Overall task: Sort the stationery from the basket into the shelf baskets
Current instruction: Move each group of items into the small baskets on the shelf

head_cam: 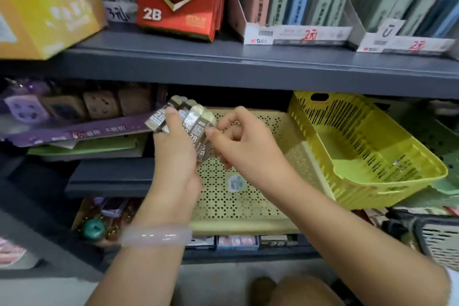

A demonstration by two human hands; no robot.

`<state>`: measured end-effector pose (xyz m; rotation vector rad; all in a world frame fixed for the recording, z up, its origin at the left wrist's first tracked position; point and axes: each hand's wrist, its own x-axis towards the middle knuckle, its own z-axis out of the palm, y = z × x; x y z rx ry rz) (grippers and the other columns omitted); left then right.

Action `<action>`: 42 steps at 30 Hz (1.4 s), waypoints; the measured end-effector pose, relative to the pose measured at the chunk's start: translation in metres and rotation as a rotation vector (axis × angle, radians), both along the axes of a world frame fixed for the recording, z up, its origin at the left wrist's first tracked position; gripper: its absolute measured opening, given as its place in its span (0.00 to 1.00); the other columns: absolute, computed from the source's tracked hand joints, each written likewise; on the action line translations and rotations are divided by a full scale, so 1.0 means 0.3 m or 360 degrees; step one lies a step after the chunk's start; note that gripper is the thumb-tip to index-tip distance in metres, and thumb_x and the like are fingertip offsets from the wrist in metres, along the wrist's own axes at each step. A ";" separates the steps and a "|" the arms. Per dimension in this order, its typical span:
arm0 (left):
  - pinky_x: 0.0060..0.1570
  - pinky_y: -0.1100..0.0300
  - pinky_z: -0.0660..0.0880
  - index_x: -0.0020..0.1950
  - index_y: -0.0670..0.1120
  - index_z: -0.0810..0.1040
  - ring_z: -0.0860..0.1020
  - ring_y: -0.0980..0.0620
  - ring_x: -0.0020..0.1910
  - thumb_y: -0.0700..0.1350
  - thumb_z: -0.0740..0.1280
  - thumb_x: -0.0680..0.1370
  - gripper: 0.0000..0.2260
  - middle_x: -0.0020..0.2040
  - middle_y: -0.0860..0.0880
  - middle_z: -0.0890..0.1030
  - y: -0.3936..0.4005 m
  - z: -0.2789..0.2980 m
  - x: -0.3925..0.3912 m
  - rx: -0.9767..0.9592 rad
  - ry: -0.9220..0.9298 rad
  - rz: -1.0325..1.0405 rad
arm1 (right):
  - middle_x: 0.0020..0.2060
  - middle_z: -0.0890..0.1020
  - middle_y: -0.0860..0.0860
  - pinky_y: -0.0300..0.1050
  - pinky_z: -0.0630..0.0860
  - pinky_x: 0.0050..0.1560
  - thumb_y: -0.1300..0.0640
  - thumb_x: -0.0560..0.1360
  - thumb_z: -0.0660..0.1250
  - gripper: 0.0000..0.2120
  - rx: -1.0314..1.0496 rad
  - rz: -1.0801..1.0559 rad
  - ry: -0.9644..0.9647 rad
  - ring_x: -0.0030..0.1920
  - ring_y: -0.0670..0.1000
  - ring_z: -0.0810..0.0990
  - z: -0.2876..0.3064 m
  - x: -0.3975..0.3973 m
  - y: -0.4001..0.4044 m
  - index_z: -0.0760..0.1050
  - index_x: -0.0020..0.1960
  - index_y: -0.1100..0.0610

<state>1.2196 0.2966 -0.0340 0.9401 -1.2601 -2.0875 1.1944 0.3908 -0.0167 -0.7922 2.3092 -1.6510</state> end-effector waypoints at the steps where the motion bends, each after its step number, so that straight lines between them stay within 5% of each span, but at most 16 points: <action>1: 0.52 0.49 0.78 0.64 0.43 0.71 0.81 0.46 0.50 0.58 0.54 0.79 0.22 0.54 0.44 0.81 -0.015 -0.004 -0.006 -0.0035 -0.0009 0.0019 | 0.30 0.77 0.50 0.55 0.77 0.40 0.52 0.73 0.67 0.07 -0.0041 0.0000 -0.0012 0.30 0.49 0.75 -0.002 -0.006 -0.017 0.70 0.41 0.53; 4: 0.49 0.50 0.79 0.65 0.44 0.70 0.81 0.46 0.49 0.57 0.54 0.80 0.22 0.54 0.43 0.81 -0.041 -0.032 -0.016 -0.0007 -0.0004 -0.0005 | 0.30 0.77 0.48 0.55 0.79 0.41 0.51 0.72 0.68 0.08 -0.0057 -0.0043 0.0003 0.31 0.49 0.77 -0.017 -0.023 -0.060 0.69 0.43 0.52; 7: 0.30 0.57 0.78 0.64 0.45 0.71 0.82 0.48 0.41 0.57 0.53 0.80 0.20 0.50 0.44 0.82 -0.044 -0.046 -0.026 0.0187 -0.0008 -0.0109 | 0.32 0.79 0.52 0.57 0.79 0.43 0.55 0.72 0.68 0.08 -0.0016 -0.0119 0.0029 0.34 0.53 0.80 -0.027 -0.044 -0.084 0.69 0.43 0.53; 10: 0.26 0.58 0.76 0.63 0.45 0.71 0.82 0.51 0.33 0.56 0.53 0.80 0.20 0.46 0.45 0.82 -0.045 -0.039 -0.034 0.0325 0.0043 -0.0179 | 0.31 0.79 0.55 0.58 0.79 0.41 0.59 0.72 0.68 0.07 -0.0033 -0.0139 -0.0083 0.33 0.56 0.80 -0.020 -0.049 -0.085 0.69 0.43 0.55; 15: 0.30 0.60 0.77 0.63 0.44 0.72 0.82 0.49 0.40 0.58 0.53 0.80 0.21 0.49 0.44 0.83 -0.064 -0.030 -0.011 0.0143 0.0087 -0.0125 | 0.27 0.73 0.52 0.35 0.72 0.25 0.65 0.75 0.65 0.06 -0.0399 -0.0054 -0.0331 0.23 0.44 0.73 -0.008 -0.011 -0.082 0.67 0.44 0.59; 21: 0.21 0.69 0.64 0.41 0.47 0.74 0.71 0.56 0.24 0.58 0.55 0.79 0.18 0.28 0.52 0.78 -0.115 -0.013 0.032 0.0284 0.0128 -0.0094 | 0.27 0.75 0.48 0.34 0.71 0.27 0.62 0.76 0.64 0.05 -0.0561 -0.0025 -0.0351 0.26 0.42 0.72 -0.012 -0.029 -0.091 0.68 0.44 0.57; 26: 0.18 0.69 0.61 0.36 0.46 0.70 0.67 0.58 0.16 0.56 0.54 0.80 0.19 0.18 0.54 0.71 -0.185 -0.009 0.069 0.0298 0.0212 -0.0033 | 0.31 0.77 0.53 0.34 0.74 0.29 0.63 0.77 0.61 0.06 -0.0175 -0.0036 -0.0770 0.26 0.44 0.74 -0.042 -0.180 -0.098 0.74 0.41 0.61; 29: 0.18 0.70 0.61 0.37 0.47 0.70 0.67 0.58 0.15 0.57 0.55 0.80 0.18 0.18 0.54 0.71 -0.216 -0.019 0.085 0.0319 0.0178 0.0026 | 0.34 0.78 0.54 0.37 0.77 0.39 0.60 0.78 0.62 0.09 0.0555 0.0076 -0.0662 0.31 0.48 0.75 -0.100 -0.251 -0.155 0.73 0.40 0.60; 32: 0.19 0.69 0.62 0.38 0.47 0.70 0.67 0.58 0.16 0.58 0.56 0.79 0.18 0.19 0.54 0.72 -0.226 -0.034 0.090 0.0311 0.0134 0.0056 | 0.35 0.77 0.56 0.39 0.78 0.46 0.58 0.79 0.60 0.09 0.0906 0.0144 -0.0623 0.33 0.49 0.76 -0.161 -0.269 -0.236 0.72 0.44 0.62; 35: 0.19 0.70 0.63 0.39 0.47 0.71 0.69 0.58 0.17 0.58 0.56 0.79 0.17 0.19 0.54 0.73 -0.222 -0.041 0.089 0.0243 0.0128 0.0049 | 0.28 0.69 0.51 0.32 0.69 0.30 0.56 0.81 0.54 0.10 0.1109 0.0214 -0.0752 0.23 0.44 0.68 -0.210 -0.261 -0.276 0.69 0.43 0.56; 38: 0.19 0.69 0.63 0.44 0.45 0.72 0.69 0.58 0.17 0.58 0.57 0.79 0.17 0.21 0.53 0.75 -0.215 -0.049 0.088 0.0236 0.0117 0.0016 | 0.25 0.68 0.51 0.34 0.69 0.33 0.55 0.82 0.52 0.07 0.1122 0.0230 -0.0760 0.25 0.45 0.66 -0.243 -0.260 -0.292 0.69 0.51 0.54; 42: 0.20 0.69 0.64 0.52 0.45 0.73 0.71 0.59 0.19 0.59 0.58 0.78 0.18 0.32 0.50 0.76 -0.208 -0.053 0.081 0.0222 0.0027 0.0011 | 0.32 0.75 0.54 0.32 0.76 0.39 0.60 0.80 0.57 0.12 0.1032 0.0049 -0.0766 0.25 0.45 0.75 -0.246 -0.253 -0.281 0.70 0.60 0.66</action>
